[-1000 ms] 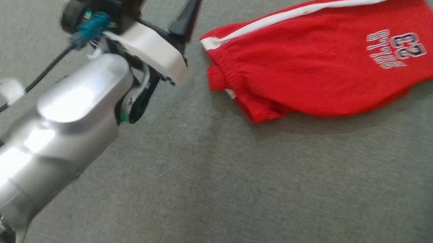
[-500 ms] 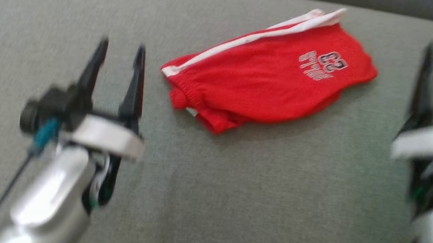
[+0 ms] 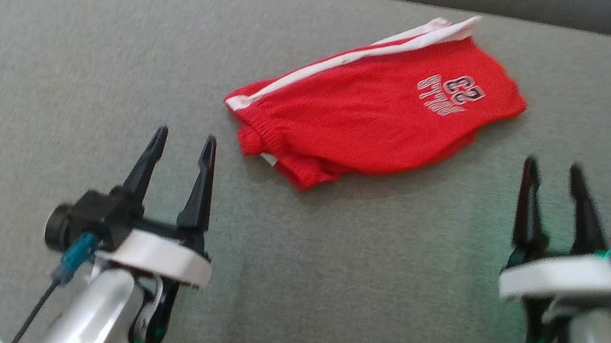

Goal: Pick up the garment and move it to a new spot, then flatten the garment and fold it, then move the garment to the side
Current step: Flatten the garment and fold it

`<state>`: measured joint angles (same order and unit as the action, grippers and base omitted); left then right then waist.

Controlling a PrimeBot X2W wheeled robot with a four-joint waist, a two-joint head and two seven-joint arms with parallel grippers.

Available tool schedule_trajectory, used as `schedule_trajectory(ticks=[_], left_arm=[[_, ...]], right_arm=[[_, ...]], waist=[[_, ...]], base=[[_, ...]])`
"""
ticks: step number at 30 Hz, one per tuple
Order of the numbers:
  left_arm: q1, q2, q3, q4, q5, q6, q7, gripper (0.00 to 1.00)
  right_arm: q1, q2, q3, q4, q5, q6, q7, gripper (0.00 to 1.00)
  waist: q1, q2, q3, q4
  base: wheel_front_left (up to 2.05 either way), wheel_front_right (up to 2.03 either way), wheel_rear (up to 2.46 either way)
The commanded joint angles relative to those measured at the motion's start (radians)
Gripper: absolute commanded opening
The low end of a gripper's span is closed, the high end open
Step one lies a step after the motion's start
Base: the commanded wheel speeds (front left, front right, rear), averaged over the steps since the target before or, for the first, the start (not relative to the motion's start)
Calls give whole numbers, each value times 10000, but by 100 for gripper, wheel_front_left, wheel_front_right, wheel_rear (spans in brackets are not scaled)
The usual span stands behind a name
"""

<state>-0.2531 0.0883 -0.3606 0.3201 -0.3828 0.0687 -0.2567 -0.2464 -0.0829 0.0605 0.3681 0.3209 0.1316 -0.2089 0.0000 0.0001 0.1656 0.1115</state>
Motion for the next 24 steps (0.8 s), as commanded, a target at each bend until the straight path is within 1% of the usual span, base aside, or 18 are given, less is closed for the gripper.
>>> schedule_trajectory(ticks=[1,4,7,8,9,11,14,16,22,24], left_arm=[[-607,32,444,-256,127,-70,-51,100],[-893,-119,553,-207,306,-267,-51,100],[-1159,-247,552,-151,430,-428,-51,100],[-1241,-280,542,-124,452,-471,-51,100],[-1392,-326,507,-73,484,-547,-51,100],[-1498,-353,492,-37,501,-577,-51,100],[-1615,-371,402,35,660,-580,-51,100],[-1657,-375,322,17,550,-571,-51,100],[-1747,-378,134,-36,347,-439,-51,100],[-1779,-379,91,-51,309,-412,-51,100]], right_arm=[[-717,-139,121,-400,-73,-9,157,100],[-1520,-464,-104,-140,-147,-9,861,100],[-2513,-774,-451,487,-133,-9,1590,100],[-2852,-870,-544,750,-100,-9,1798,100],[-3481,-1111,-699,1402,-142,-9,2248,100],[-4031,-1367,-732,2131,-338,-9,2685,100],[-4724,-1661,-811,3177,-433,-9,3013,100],[-5100,-1802,-774,3766,-431,-9,3101,100],[-5833,-2040,-143,4979,51,-9,3337,100],[-6012,-2185,120,5361,47,-9,3449,100]], waist=[[0,-1,376,260],[0,-1,849,561],[0,-1,1355,925],[0,-1,1500,1053],[0,-1,1757,1300],[0,-1,1960,1519],[0,-1,2176,1815],[0,-1,2290,1988],[0,-1,2507,2290],[0,-1,2559,2339]], base=[[0,0,0],[0,0,0],[0,0,0],[0,0,0],[0,0,0],[0,0,0],[0,0,0],[0,0,0],[0,0,0],[0,0,0]])
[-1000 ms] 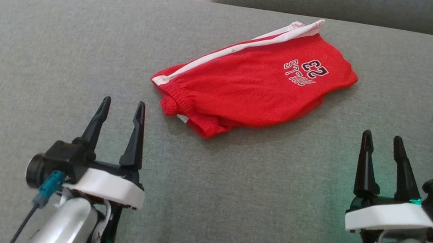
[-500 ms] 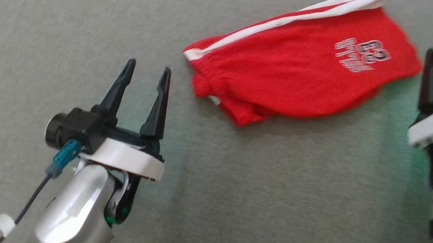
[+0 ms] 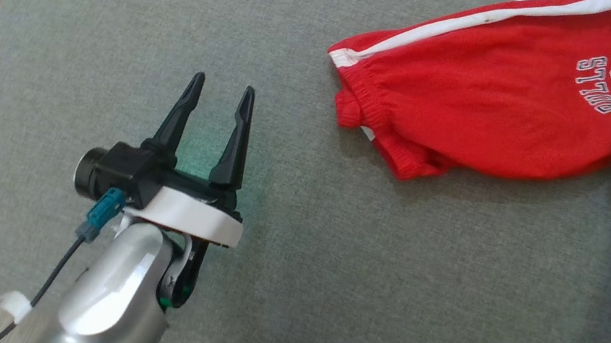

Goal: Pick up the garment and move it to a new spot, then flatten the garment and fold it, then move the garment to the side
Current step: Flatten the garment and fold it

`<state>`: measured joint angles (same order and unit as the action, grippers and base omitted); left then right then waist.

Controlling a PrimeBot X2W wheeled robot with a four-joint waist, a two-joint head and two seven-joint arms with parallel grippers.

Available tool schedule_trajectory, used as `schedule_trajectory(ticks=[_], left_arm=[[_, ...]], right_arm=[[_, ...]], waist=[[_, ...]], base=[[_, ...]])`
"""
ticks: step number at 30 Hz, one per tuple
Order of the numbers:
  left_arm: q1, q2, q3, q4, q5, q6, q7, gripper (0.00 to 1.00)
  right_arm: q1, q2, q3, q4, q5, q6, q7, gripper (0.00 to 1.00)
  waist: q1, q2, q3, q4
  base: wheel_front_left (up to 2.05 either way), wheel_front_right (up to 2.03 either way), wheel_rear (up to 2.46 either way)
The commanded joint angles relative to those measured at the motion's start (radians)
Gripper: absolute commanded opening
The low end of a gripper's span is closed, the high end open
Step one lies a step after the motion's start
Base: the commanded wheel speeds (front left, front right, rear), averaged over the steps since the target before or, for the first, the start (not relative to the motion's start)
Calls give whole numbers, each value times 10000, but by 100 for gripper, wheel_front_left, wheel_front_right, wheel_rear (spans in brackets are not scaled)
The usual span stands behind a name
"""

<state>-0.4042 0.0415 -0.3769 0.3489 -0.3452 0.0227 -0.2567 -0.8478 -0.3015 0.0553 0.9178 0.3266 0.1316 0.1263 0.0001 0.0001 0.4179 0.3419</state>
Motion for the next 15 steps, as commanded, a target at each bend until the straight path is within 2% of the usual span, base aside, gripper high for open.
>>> schedule_trajectory(ticks=[1,2,3,4,10,15], left_arm=[[-283,89,227,-344,-85,64,-51,100],[-296,89,199,-345,-104,84,-51,100],[-307,89,174,-341,-123,106,-51,100],[-317,89,159,-330,-139,130,-51,100],[-305,88,167,-169,-158,188,-51,100],[-196,88,297,-55,-86,149,-51,100]], right_arm=[[-70,-43,337,30,-15,-9,153,100],[-134,-63,497,169,13,-9,195,100],[-196,-72,645,286,71,-9,226,81],[-253,-73,789,365,138,-9,207,0],[-261,-16,1482,346,742,-9,-701,0],[247,172,1582,94,1380,-9,-1636,0]], waist=[[-1,-1,55,52],[-1,-1,69,62],[-1,-1,78,60],[-1,-1,82,44],[-1,-1,-137,-307],[-1,-1,-562,-753]], base=[[0,0,0],[0,0,0],[0,0,0],[0,0,0],[0,0,0],[0,0,0]])
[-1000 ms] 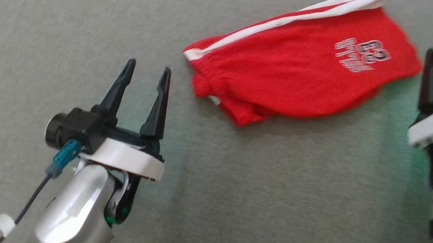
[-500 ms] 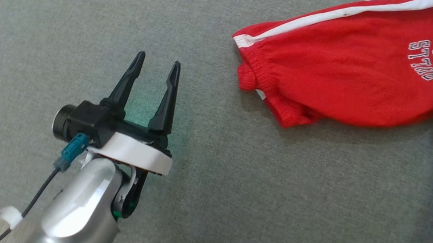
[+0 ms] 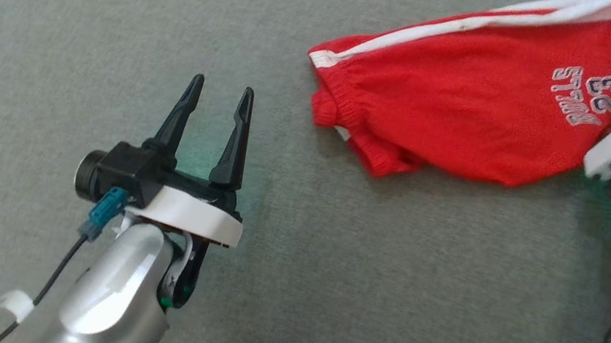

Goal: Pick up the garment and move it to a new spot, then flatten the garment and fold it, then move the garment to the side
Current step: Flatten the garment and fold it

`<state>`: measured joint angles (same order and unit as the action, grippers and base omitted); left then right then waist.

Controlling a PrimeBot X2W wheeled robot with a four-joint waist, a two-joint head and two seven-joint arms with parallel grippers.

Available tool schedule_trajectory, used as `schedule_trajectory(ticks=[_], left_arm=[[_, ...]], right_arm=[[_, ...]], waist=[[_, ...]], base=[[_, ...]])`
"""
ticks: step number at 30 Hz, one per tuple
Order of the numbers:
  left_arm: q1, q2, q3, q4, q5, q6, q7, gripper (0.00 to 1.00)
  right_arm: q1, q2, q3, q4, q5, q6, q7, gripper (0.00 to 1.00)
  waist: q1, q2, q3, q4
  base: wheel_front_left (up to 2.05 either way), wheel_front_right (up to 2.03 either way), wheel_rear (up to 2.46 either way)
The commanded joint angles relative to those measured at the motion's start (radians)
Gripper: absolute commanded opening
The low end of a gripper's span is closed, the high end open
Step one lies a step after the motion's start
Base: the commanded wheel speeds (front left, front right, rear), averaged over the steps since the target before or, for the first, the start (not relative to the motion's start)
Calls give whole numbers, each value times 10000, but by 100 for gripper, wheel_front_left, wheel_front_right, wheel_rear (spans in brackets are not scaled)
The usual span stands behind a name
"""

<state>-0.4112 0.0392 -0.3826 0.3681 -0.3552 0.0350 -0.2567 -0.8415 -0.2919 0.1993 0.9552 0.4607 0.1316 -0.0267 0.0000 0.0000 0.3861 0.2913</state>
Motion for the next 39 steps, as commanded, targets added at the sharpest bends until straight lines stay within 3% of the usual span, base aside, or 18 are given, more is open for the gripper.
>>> schedule_trajectory(ticks=[1,6,14,20,26,33,39], left_arm=[[-77,111,388,-213,43,8,-51,100],[213,111,650,-77,249,-77,-51,100],[674,111,930,172,686,-319,-51,100],[954,111,1121,350,869,-477,-51,100],[1134,110,1119,360,883,-566,-51,100],[1270,110,1150,458,944,-593,-51,100],[1385,110,1153,518,949,-643,-51,100]], right_arm=[[366,114,141,-356,163,-9,-335,0],[1328,436,-331,-628,719,-9,-1387,0],[2313,1043,-1497,-424,-20,-9,-2209,0],[2731,1515,-3188,-520,-754,-9,-2342,0],[3054,1951,-4146,-1212,-1699,-9,-2347,0],[2914,2347,-4032,-1683,-2137,-9,-2349,0],[2526,2411,-2684,-1635,-1429,-9,-2349,0]], waist=[[0,0,-371,-382],[0,0,-946,-1159],[0,0,-1633,-2226],[0,0,-2092,-2427],[0,0,-2276,-2309],[0,0,-2505,-1975],[0,0,-2739,-1601]], base=[[0,0,0],[0,0,0],[0,0,0],[0,0,0],[0,0,0],[0,0,0],[0,0,0]])
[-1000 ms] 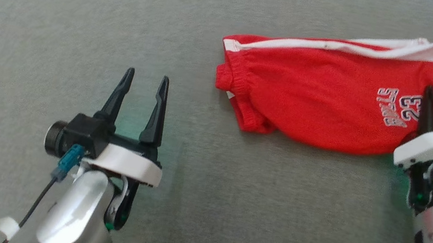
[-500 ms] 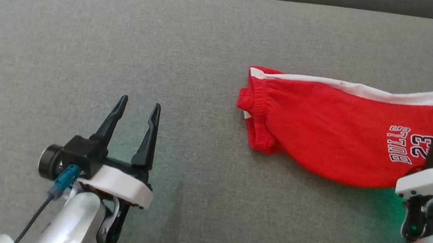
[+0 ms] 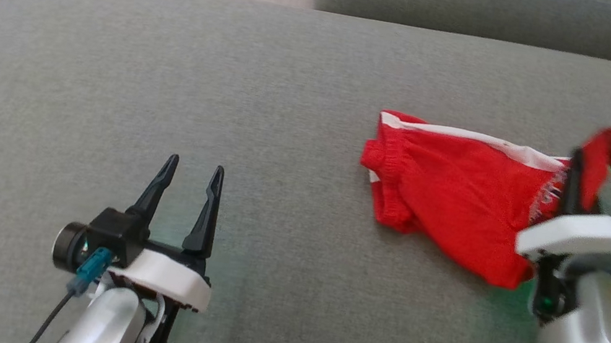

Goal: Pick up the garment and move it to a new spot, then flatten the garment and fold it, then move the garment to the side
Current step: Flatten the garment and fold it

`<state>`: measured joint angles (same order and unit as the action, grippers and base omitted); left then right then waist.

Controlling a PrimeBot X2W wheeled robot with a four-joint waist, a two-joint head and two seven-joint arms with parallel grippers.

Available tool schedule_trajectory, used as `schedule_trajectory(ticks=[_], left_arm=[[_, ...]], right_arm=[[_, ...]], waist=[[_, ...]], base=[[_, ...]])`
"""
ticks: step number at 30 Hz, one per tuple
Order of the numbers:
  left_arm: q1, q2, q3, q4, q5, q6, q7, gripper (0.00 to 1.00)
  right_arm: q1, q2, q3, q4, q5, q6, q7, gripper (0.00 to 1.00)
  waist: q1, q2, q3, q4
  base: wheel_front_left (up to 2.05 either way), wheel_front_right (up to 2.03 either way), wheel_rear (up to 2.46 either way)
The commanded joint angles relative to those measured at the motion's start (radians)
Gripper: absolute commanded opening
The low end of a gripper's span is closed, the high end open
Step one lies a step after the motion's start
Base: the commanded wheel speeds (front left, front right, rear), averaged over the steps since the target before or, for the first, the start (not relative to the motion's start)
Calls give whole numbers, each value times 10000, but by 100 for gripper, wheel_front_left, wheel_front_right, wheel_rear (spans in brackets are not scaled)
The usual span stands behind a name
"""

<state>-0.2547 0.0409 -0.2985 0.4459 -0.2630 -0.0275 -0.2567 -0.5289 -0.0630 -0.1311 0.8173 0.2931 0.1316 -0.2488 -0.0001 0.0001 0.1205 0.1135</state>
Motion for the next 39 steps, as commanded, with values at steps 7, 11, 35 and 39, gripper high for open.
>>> schedule_trajectory(ticks=[7,11,35,39], left_arm=[[-183,93,148,-275,-114,17,-51,100],[-201,93,29,-290,-216,71,-51,100],[-575,93,-77,-291,-356,264,-51,100],[-562,93,35,-289,-296,240,-51,100]], right_arm=[[-980,125,2586,9,1249,-9,-91,0],[-1178,126,3833,199,1778,-9,-50,0],[-1289,127,8715,1629,2293,-9,93,100],[-1300,127,9067,1263,2243,-9,8,100]], waist=[[1,-1,-113,646],[1,-1,-34,940],[1,-1,279,1018],[1,-1,100,676]], base=[[0,0,0],[0,0,0],[0,0,0],[0,0,0]])
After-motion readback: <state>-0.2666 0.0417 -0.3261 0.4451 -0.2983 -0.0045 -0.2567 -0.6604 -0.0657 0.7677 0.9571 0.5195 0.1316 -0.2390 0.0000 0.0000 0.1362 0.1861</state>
